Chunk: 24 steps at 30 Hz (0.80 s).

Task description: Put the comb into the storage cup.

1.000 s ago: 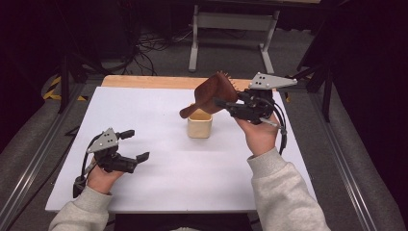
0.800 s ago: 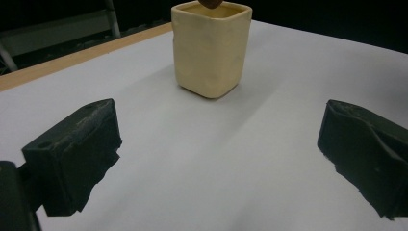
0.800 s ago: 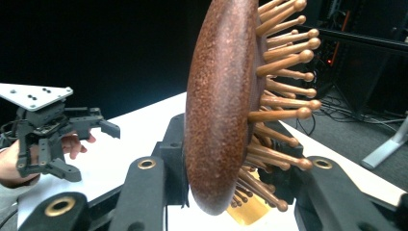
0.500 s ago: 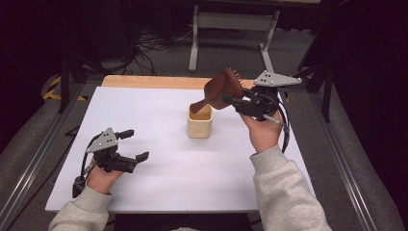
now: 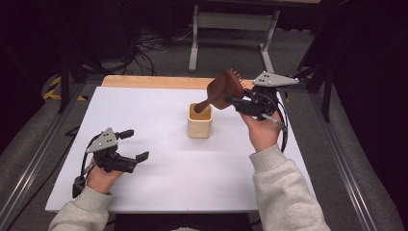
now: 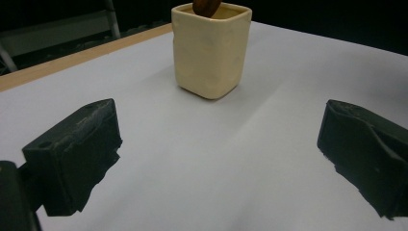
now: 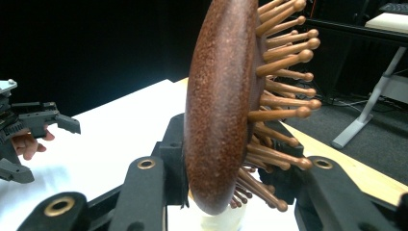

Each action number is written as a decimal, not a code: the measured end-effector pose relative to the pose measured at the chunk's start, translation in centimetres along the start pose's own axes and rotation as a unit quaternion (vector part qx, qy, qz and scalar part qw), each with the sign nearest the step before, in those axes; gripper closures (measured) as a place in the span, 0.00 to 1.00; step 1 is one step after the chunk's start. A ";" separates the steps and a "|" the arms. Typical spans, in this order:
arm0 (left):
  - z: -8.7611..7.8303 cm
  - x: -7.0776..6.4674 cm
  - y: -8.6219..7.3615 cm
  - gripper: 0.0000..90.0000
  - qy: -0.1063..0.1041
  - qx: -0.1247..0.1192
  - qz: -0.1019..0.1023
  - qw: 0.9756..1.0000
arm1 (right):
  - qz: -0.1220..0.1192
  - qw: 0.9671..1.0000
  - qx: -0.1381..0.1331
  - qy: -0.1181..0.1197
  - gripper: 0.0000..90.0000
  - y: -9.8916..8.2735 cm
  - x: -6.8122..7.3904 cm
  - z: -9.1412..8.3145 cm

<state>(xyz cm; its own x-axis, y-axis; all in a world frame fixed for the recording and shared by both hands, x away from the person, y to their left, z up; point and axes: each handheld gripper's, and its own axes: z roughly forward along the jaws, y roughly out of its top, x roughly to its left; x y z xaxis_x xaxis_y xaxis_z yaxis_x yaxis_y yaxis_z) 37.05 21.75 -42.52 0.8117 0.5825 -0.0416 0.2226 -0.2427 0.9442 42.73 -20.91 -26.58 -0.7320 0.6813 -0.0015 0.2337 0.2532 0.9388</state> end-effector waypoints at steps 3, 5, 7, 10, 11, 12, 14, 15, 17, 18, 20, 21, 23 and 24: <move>0.0 0.0 0.0 0.03 0.000 -0.001 -0.001 1.000 | 0.002 1.000 0.004 -0.002 0.67 -0.1 -0.1 0.2; 0.0 0.0 0.0 0.03 0.000 -0.001 0.000 1.000 | 0.002 1.000 0.006 -0.002 0.67 -0.2 -0.2 0.4; 0.0 -0.1 0.0 0.03 0.001 0.000 0.000 1.000 | 0.004 1.000 0.009 0.002 0.67 -0.3 -0.4 0.7; 0.0 -0.1 0.0 0.03 0.001 0.000 0.004 1.000 | 0.008 1.000 0.013 0.005 0.67 -0.4 -0.5 1.0; 0.1 -0.1 0.0 0.03 0.001 0.000 0.004 1.000 | 0.010 1.000 0.020 0.007 0.67 -0.5 -0.6 1.4; 0.1 -0.1 0.0 0.03 0.001 0.001 0.004 1.000 | 0.010 1.000 0.021 0.008 0.67 -0.5 -0.7 1.6; 0.1 -0.1 0.0 0.03 0.001 0.001 0.005 1.000 | 0.011 1.000 0.025 0.008 0.67 -0.6 -0.7 1.8; 0.1 -0.1 0.0 0.03 0.000 0.001 0.004 1.000 | 0.011 1.000 0.028 0.009 0.67 -0.7 -0.8 2.0; 0.0 0.0 0.0 0.03 0.001 0.001 0.005 1.000 | 0.013 0.999 0.033 0.011 0.67 -0.9 -0.8 2.5; 0.0 -0.1 0.0 0.03 0.000 0.000 0.002 1.000 | 0.013 0.999 0.036 0.012 0.67 -0.9 -0.9 2.7; 0.0 -0.1 0.0 0.03 0.001 0.000 0.002 1.000 | 0.015 0.999 0.042 0.014 0.66 -1.1 -0.9 3.2; 0.0 0.0 0.0 0.03 0.001 0.000 0.002 1.000 | 0.016 0.999 0.045 0.015 0.66 -1.1 -1.0 3.4; 0.0 0.0 0.0 0.03 0.001 0.000 0.002 1.000 | 0.019 0.998 0.051 0.020 0.66 -1.2 -1.1 3.8; 0.1 0.0 0.0 0.03 0.000 0.000 0.002 1.000 | 0.021 0.998 0.055 0.022 0.66 -1.3 -1.2 4.0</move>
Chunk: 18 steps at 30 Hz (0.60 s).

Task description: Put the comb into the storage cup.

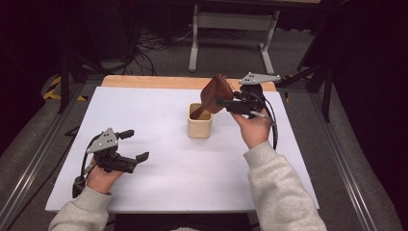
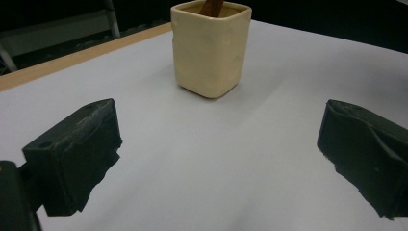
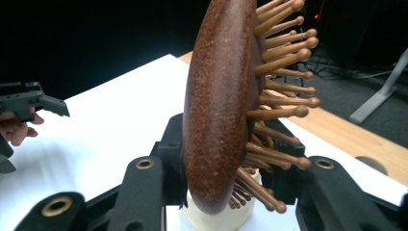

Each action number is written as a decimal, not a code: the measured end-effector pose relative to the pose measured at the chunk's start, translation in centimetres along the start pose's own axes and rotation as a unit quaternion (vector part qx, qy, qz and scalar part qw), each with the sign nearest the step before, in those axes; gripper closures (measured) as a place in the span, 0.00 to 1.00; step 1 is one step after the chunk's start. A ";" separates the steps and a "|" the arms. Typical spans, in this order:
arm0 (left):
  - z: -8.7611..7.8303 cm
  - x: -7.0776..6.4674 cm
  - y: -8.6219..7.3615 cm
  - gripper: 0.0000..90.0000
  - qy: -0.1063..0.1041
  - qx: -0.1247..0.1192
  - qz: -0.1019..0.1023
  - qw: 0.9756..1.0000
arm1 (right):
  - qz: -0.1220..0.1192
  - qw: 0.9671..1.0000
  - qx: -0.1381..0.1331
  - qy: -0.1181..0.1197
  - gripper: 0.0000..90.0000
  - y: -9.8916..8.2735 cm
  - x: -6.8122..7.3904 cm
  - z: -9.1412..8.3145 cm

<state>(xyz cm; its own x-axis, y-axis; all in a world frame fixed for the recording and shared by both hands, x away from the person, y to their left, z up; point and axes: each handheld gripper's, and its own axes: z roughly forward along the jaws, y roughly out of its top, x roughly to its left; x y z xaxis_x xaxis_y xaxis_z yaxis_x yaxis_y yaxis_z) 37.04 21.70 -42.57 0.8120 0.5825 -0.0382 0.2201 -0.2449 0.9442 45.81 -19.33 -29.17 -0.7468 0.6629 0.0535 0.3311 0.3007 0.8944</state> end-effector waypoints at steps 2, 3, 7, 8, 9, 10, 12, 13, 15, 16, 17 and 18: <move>0.0 0.0 0.0 0.03 0.000 0.001 0.000 1.000 | 0.002 1.000 0.007 0.001 0.66 -0.1 -0.1 0.4; 0.0 0.0 0.0 0.03 -0.001 0.000 0.000 1.000 | 0.003 1.000 0.009 0.001 0.66 -0.1 -0.2 0.5; 0.0 0.0 0.0 0.03 0.000 0.001 0.003 1.000 | 0.008 1.000 0.021 0.006 0.65 -0.3 -0.3 1.3; 0.0 0.0 0.0 0.03 0.001 0.002 0.003 1.000 | 0.006 1.000 0.023 0.006 0.65 -0.4 -0.3 1.4; 0.1 0.0 0.0 0.03 0.000 0.003 0.000 1.000 | 0.006 1.000 0.023 0.006 0.65 -0.4 -0.3 1.4; 0.1 0.0 0.0 0.03 0.000 0.004 0.001 1.000 | 0.007 1.000 0.025 0.007 0.65 -0.4 -0.3 1.5; 0.1 0.0 0.0 0.03 -0.001 0.004 0.000 1.000 | 0.010 1.000 0.029 0.008 0.65 -0.6 -0.4 1.8; 0.1 0.0 0.0 0.03 -0.001 0.004 0.001 1.000 | 0.011 0.999 0.030 0.009 0.65 -0.6 -0.5 1.9; 0.1 0.0 0.0 0.03 -0.001 0.004 0.000 1.000 | 0.015 0.999 0.033 0.011 0.64 -0.7 -0.5 2.0; 0.1 0.0 0.0 0.03 -0.001 0.004 0.000 1.000 | 0.017 0.999 0.036 0.013 0.64 -0.8 -0.6 2.1; 0.1 0.0 0.0 0.03 -0.001 0.004 0.000 1.000 | 0.018 0.999 0.037 0.014 0.64 -0.8 -0.6 2.2; 0.1 0.0 0.0 0.03 -0.001 0.005 0.002 1.000 | 0.018 0.999 0.038 0.015 0.63 -0.9 -0.6 2.3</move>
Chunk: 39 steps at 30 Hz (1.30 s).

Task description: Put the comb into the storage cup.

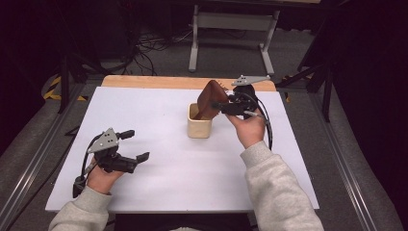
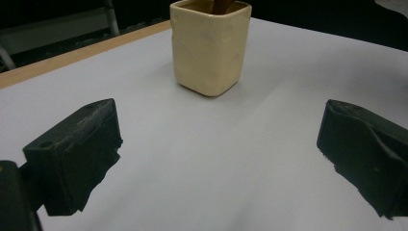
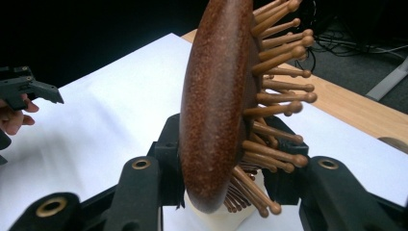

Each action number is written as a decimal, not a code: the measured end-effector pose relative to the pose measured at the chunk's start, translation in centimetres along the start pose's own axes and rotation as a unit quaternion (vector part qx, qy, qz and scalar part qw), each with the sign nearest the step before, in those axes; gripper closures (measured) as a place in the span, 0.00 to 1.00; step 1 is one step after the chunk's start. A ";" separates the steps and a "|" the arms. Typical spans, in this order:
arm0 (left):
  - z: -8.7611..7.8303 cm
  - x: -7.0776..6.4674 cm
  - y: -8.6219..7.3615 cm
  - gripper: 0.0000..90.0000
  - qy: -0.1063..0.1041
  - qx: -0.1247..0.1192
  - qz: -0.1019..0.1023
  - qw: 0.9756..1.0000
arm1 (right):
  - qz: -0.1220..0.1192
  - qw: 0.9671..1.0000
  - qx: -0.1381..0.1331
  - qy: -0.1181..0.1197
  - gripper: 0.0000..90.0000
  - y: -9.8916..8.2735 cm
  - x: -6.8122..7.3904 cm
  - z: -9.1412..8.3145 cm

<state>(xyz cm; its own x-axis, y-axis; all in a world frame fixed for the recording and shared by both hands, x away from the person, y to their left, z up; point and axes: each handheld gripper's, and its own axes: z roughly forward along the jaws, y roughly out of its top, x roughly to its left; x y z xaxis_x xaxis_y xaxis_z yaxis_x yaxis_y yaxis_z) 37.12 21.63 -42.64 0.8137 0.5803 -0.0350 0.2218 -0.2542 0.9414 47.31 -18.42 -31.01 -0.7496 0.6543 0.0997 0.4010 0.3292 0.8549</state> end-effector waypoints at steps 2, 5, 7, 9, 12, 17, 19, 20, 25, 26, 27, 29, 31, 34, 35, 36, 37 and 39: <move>0.0 0.0 0.0 0.03 0.002 0.001 0.001 1.000 | 0.001 1.000 0.004 0.002 0.63 0.0 0.0 0.2; 0.0 0.0 0.0 0.03 0.001 0.001 0.000 1.000 | 0.002 1.000 0.012 0.000 0.62 -0.1 0.0 0.5; 0.0 0.0 0.0 0.03 0.001 0.002 0.000 1.000 | 0.001 1.000 0.011 -0.001 0.61 -0.1 0.0 0.5; 0.0 0.0 0.0 0.03 0.001 0.001 0.000 1.000 | 0.001 1.000 0.010 -0.001 0.60 -0.1 0.0 0.5; 0.0 -0.1 0.0 0.03 -0.001 0.000 -0.002 1.000 | -0.001 1.000 0.008 -0.007 0.58 -0.1 0.0 0.4; 0.1 -0.1 0.0 0.03 0.000 0.003 0.002 1.000 | -0.002 1.000 0.009 -0.008 0.55 -0.2 0.0 0.3; 0.1 -0.1 0.0 0.03 0.000 0.002 0.001 1.000 | -0.001 1.000 0.007 -0.010 0.52 -0.2 -0.1 0.3; 0.0 -0.1 0.0 0.03 0.000 0.002 0.001 1.000 | 0.000 1.000 0.004 -0.009 0.49 -0.2 -0.2 0.3; 0.0 -0.1 0.0 0.03 0.000 0.000 0.000 1.000 | -0.003 1.000 -0.017 -0.025 0.28 -0.2 -0.6 -0.3; 0.0 -0.1 0.0 0.03 -0.001 0.000 0.000 1.000 | -0.005 0.999 -0.019 -0.029 0.25 -0.2 -0.7 -0.4; 0.0 -0.1 0.0 0.03 0.000 0.001 0.001 1.000 | -0.005 0.999 -0.020 -0.035 0.21 -0.3 -0.9 -0.5; 0.0 -0.1 0.0 0.03 -0.001 0.000 0.000 1.000 | -0.013 0.998 -0.029 -0.052 0.13 -0.5 -0.9 -0.8; 0.0 -0.1 0.0 0.03 -0.001 -0.001 0.000 1.000 | -0.026 0.996 -0.040 -0.070 0.08 -0.6 -0.9 -1.3; 0.0 -0.1 0.0 0.03 -0.001 -0.003 -0.001 1.000 | -0.031 0.995 -0.047 -0.082 0.04 -0.6 -0.8 -2.0; 0.0 -0.1 0.1 0.03 0.000 -0.002 0.001 1.000 | -0.035 0.995 -0.050 -0.083 0.04 -0.6 -0.8 -2.3; -0.1 -0.1 0.1 0.03 -0.001 -0.003 0.001 1.000 | -0.033 0.995 -0.052 -0.082 0.02 -0.6 -0.7 -2.8; -0.1 -0.1 0.1 0.03 -0.001 -0.003 0.002 1.000 | -0.033 0.995 -0.052 -0.082 0.02 -0.6 -0.7 -2.8; -0.2 -0.1 0.1 0.03 -0.001 -0.005 -0.001 1.000 | -0.041 0.994 -0.060 -0.081 0.01 -0.8 -0.5 -3.5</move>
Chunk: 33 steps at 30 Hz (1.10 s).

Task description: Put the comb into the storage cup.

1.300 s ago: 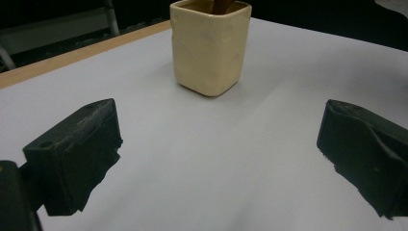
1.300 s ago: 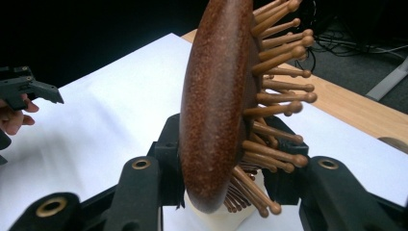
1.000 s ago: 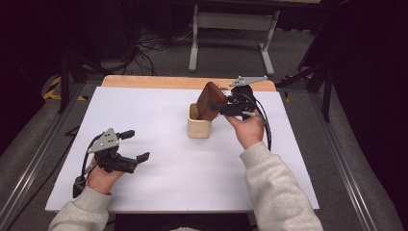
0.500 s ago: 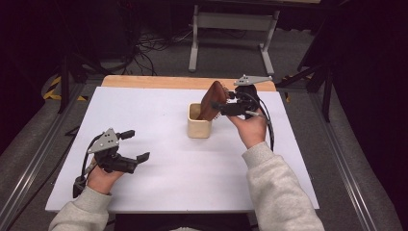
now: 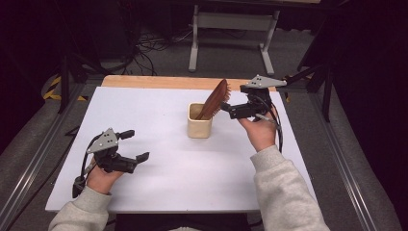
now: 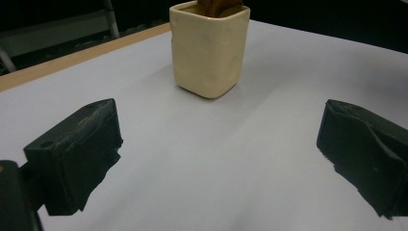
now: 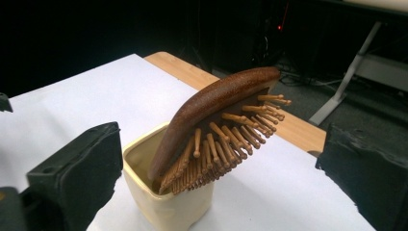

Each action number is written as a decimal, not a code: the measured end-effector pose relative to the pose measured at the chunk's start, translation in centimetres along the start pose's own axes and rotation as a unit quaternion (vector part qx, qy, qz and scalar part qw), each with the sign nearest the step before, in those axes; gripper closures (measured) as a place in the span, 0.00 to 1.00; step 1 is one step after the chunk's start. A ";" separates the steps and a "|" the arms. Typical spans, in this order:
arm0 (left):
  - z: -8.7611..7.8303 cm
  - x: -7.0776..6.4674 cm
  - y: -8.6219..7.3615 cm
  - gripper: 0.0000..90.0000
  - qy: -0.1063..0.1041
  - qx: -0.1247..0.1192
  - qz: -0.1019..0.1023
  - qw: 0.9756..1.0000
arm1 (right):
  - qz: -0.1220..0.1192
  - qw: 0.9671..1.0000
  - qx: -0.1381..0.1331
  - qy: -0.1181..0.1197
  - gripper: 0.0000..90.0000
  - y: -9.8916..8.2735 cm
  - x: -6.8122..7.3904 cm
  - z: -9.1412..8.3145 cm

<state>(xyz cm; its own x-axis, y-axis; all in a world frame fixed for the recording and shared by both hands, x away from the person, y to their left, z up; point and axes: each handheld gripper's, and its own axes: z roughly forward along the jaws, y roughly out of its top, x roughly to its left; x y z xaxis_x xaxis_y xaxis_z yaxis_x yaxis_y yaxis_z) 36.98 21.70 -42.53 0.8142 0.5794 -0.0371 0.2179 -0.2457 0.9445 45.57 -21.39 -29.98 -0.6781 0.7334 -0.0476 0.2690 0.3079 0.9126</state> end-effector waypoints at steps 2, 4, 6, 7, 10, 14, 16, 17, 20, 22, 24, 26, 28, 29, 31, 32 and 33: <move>-0.1 0.0 0.0 0.03 0.000 0.002 0.000 1.000 | -0.004 1.000 -0.006 0.003 0.01 -0.1 0.1 -0.6; -0.2 0.1 0.0 0.03 0.001 0.002 0.002 1.000 | -0.010 1.000 -0.014 0.008 0.01 -0.4 0.2 -1.4; -0.4 0.1 0.0 0.03 0.001 0.000 -0.001 1.000 | -0.015 1.000 -0.020 0.016 0.01 -0.6 0.3 -2.0; -0.5 0.1 0.0 0.03 0.002 0.000 -0.001 1.000 | -0.016 0.999 -0.023 0.018 0.01 -0.8 0.3 -2.4; -0.8 0.1 0.0 0.03 0.004 0.002 0.001 1.000 | -0.022 0.999 -0.031 0.028 0.01 -1.4 0.3 -3.5; -1.1 0.1 -0.1 0.03 0.006 0.003 0.001 1.000 | -0.022 0.998 -0.035 0.040 0.01 -2.4 0.3 -4.4; -1.3 0.2 -0.1 0.03 0.008 0.002 0.001 1.000 | -0.022 0.998 -0.037 0.044 0.01 -3.0 0.3 -4.9; -1.4 0.1 -0.2 0.03 0.006 0.001 -0.004 1.000 | -0.022 0.998 -0.039 0.046 0.01 -3.3 0.3 -5.1; -1.6 0.2 -0.2 0.03 0.006 0.001 -0.006 1.000 | -0.024 0.997 -0.048 0.056 0.01 -4.2 0.3 -5.8; -1.8 0.3 -0.3 0.03 0.005 0.000 -0.005 1.000 | -0.022 0.997 -0.049 0.062 0.01 -4.9 0.4 -6.2; -2.0 0.3 -0.3 0.03 0.006 -0.003 -0.006 1.000 | -0.025 0.996 -0.049 0.065 0.01 -5.4 0.5 -6.4; -2.1 0.3 -0.4 0.03 0.006 -0.002 -0.008 1.000 | -0.022 0.996 -0.048 0.067 0.01 -6.2 0.5 -6.8; -2.2 0.4 -0.4 0.02 0.006 -0.001 -0.008 1.000 | -0.022 0.996 -0.049 0.072 0.01 -6.9 0.6 -6.9; -2.3 0.4 -0.5 0.02 0.006 -0.001 -0.009 1.000 | -0.023 0.996 -0.048 0.072 0.01 -7.2 0.7 -7.0; -2.4 0.4 -0.6 0.02 0.006 0.000 -0.008 1.000 | -0.023 0.996 -0.046 0.075 0.01 -8.2 0.9 -7.1; -2.4 0.4 -0.6 0.02 0.006 -0.001 -0.010 1.000 | -0.022 0.996 -0.046 0.076 0.01 -8.5 0.9 -7.2; -2.5 0.4 -0.7 0.02 0.007 0.001 -0.007 1.000 | -0.021 0.996 -0.046 0.075 0.01 -8.8 1.0 -7.2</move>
<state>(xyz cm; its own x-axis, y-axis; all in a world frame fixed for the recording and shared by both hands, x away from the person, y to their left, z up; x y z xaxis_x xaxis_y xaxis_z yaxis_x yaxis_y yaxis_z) 35.82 24.07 -42.40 0.8037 0.5933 -0.0448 0.2292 -0.2391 0.9436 37.62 -27.76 -35.17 -0.7834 0.6206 -0.0325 0.1782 0.2743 0.9450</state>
